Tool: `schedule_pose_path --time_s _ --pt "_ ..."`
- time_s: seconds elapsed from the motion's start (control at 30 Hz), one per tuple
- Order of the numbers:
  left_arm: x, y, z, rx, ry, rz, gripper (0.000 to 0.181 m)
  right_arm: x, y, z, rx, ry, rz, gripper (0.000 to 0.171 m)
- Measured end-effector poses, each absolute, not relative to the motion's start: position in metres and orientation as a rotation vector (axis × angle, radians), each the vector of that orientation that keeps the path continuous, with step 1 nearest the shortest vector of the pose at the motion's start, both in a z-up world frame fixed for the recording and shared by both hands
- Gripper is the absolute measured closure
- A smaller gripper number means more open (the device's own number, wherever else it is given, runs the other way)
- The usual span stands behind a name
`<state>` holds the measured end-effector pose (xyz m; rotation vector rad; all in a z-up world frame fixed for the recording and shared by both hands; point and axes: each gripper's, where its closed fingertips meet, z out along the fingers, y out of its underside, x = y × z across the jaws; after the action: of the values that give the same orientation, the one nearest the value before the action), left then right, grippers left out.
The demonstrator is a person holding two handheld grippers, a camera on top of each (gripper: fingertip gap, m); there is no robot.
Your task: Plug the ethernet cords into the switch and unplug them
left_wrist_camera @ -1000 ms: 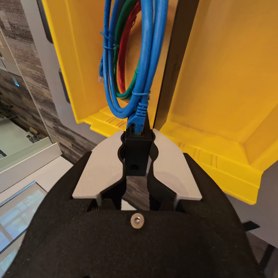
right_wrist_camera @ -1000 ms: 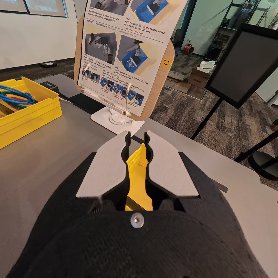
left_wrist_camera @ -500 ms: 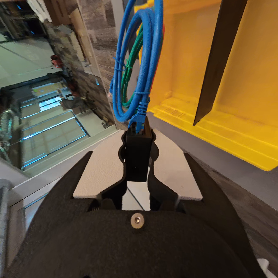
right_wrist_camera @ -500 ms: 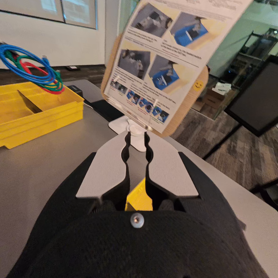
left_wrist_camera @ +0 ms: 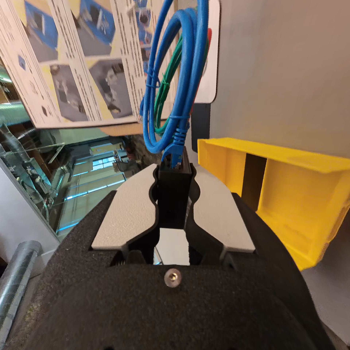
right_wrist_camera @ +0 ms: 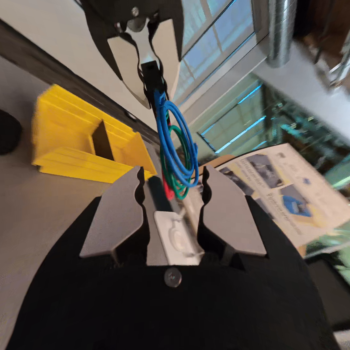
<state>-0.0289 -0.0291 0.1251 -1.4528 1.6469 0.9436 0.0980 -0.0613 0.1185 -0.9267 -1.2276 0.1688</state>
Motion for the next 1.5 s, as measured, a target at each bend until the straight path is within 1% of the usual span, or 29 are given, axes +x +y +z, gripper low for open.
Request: schedule_pose_path --time_s 0.1,0.23,0.3,0.37,0.43,0.47,0.63,0.8,0.97,1.1,1.2,1.3,1.33,1.37,1.4,1.43,1.5 --pt "-0.001 -0.034 0.120 -1.387 1.667 0.938 0.152 0.096 -0.059 0.117 -0.849 -1.219 -0.080 0.112" --pt "0.023 -0.040 0.117 -1.327 1.679 0.922 0.152 0.099 -0.043 0.103 -0.928 -1.269 -0.188 0.113" --pt "0.032 -0.042 0.116 -1.291 1.689 0.924 0.152 0.105 -0.033 0.099 -0.960 -1.272 -0.271 0.120" --pt "0.038 -0.045 0.116 -1.244 1.696 0.950 0.152 0.107 -0.029 0.093 -0.978 -1.306 -0.313 0.134" --pt "0.043 -0.046 0.117 -1.199 1.686 0.984 0.152 0.107 -0.028 0.087 -0.973 -1.338 -0.361 0.154" --pt "0.044 -0.046 0.119 -1.176 1.680 0.999 0.152 0.108 -0.028 0.086 -0.962 -1.353 -0.390 0.157" --pt "0.047 -0.047 0.119 -1.086 1.632 1.008 0.151 0.114 -0.029 0.092 -0.948 -1.346 -0.456 0.158" --pt "0.045 -0.048 0.125 -1.029 1.520 0.982 0.145 0.117 -0.033 0.097 -0.962 -1.343 -0.479 0.159" --pt "0.032 -0.040 0.119 -1.104 1.437 0.953 0.127 0.118 -0.032 0.097 -0.935 -1.358 -0.580 0.159" --pt "0.030 -0.035 0.108 -1.090 1.422 0.961 0.122 0.117 -0.032 0.096 -0.900 -1.366 -0.658 0.159" --pt "0.030 -0.029 0.090 -1.136 1.420 0.926 0.119 0.117 -0.033 0.096 -0.887 -1.367 -0.679 0.159" --pt "0.032 -0.022 0.077 -1.137 1.409 0.917 0.106 0.118 -0.033 0.096 -0.876 -1.371 -0.705 0.159" --pt "0.033 -0.021 0.071 -1.156 1.413 0.888 0.104 0.118 -0.032 0.095 -0.874 -1.376 -0.722 0.159" --pt "0.034 -0.020 0.069 -1.163 1.395 0.863 0.106 0.119 -0.031 0.094 -0.868 -1.381 -0.734 0.159" --pt "0.036 -0.020 0.071 -1.144 1.373 0.854 0.111 0.119 -0.031 0.093 -0.861 -1.387 -0.739 0.159" --pt "0.036 -0.019 0.073 -1.113 1.361 0.865 0.120 0.118 -0.030 0.092 -0.853 -1.393 -0.740 0.159" --pt "0.034 -0.017 0.080 -1.048 1.328 0.918 0.143 0.117 -0.030 0.090 -0.839 -1.403 -0.739 0.159"
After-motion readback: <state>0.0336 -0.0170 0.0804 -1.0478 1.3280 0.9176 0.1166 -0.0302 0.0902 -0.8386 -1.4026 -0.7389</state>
